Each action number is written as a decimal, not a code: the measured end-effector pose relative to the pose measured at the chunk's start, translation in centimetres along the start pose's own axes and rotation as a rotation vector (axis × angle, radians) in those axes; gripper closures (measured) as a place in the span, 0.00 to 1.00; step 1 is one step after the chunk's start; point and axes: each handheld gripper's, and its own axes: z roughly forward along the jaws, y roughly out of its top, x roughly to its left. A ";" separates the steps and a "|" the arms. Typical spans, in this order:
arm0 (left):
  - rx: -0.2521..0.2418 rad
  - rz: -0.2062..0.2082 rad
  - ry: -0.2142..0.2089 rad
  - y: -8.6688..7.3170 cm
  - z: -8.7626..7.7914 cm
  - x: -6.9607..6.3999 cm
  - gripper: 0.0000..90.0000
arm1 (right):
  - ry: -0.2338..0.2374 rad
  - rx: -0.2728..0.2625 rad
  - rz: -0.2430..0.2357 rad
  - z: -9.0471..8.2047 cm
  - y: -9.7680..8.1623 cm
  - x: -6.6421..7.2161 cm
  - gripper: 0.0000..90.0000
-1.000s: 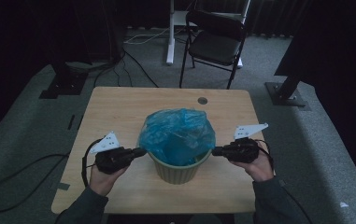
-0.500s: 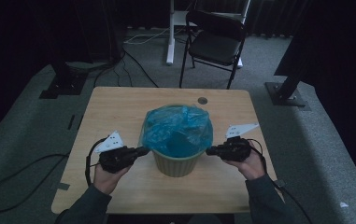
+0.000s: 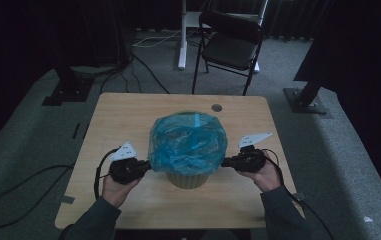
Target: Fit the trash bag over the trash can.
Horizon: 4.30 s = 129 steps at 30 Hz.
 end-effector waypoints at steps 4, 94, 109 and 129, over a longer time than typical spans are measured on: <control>-0.019 -0.027 0.008 -0.1 -0.5 0.4 0.95 | -0.008 -0.010 0.008 -0.4 -0.1 -0.2 0.99; -0.027 0.081 -0.064 0.2 -4.4 -0.1 0.73 | 0.028 -0.124 -0.074 -5.1 1.7 1.3 0.90; -0.108 0.065 0.055 4.7 -2.8 2.4 0.69 | -0.119 -0.253 -0.033 -5.7 5.3 -1.5 0.80; -0.121 -0.042 0.025 8.2 1.6 5.6 0.92 | -0.088 -0.203 0.002 -1.9 7.9 -4.3 0.96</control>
